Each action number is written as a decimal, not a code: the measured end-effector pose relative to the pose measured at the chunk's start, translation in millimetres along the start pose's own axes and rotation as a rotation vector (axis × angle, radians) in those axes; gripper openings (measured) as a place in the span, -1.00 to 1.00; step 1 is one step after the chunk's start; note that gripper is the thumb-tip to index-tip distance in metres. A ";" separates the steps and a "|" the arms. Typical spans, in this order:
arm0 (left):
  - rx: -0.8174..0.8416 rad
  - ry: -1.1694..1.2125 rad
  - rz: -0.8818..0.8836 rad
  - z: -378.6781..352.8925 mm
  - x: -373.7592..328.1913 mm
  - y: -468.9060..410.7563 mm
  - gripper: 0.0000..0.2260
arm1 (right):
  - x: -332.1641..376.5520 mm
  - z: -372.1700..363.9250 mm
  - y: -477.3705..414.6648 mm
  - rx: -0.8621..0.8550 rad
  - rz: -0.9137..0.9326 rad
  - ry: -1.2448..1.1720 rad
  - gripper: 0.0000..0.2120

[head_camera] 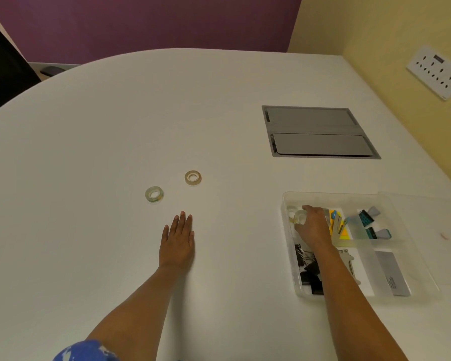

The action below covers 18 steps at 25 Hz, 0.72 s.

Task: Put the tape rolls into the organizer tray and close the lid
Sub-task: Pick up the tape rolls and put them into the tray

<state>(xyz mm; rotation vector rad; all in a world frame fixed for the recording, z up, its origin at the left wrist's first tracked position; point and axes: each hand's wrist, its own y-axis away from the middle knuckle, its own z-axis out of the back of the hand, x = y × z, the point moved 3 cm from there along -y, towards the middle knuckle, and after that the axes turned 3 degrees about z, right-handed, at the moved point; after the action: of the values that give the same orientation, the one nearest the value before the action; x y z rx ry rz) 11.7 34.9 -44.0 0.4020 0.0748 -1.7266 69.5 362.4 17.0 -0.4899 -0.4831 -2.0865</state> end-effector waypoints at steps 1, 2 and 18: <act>-0.001 -0.003 0.000 -0.1 0.2 0.2 -0.55 | 0.3 -2.0 -2.6 -0.004 -0.001 -0.010 -0.44; 0.000 -0.006 0.001 -0.3 0.4 0.3 -0.55 | 1.3 -3.3 -5.1 -0.018 -0.001 -0.028 -0.45; -0.029 0.000 -0.004 -6.0 4.7 -0.1 -0.55 | -2.0 -8.8 -12.7 -0.121 0.020 -0.071 -0.57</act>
<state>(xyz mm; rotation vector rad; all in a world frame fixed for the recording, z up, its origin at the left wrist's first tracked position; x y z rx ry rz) 12.2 32.1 -51.1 0.3806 0.1001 -1.7277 58.4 365.7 6.7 -0.6385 -0.3920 -2.0926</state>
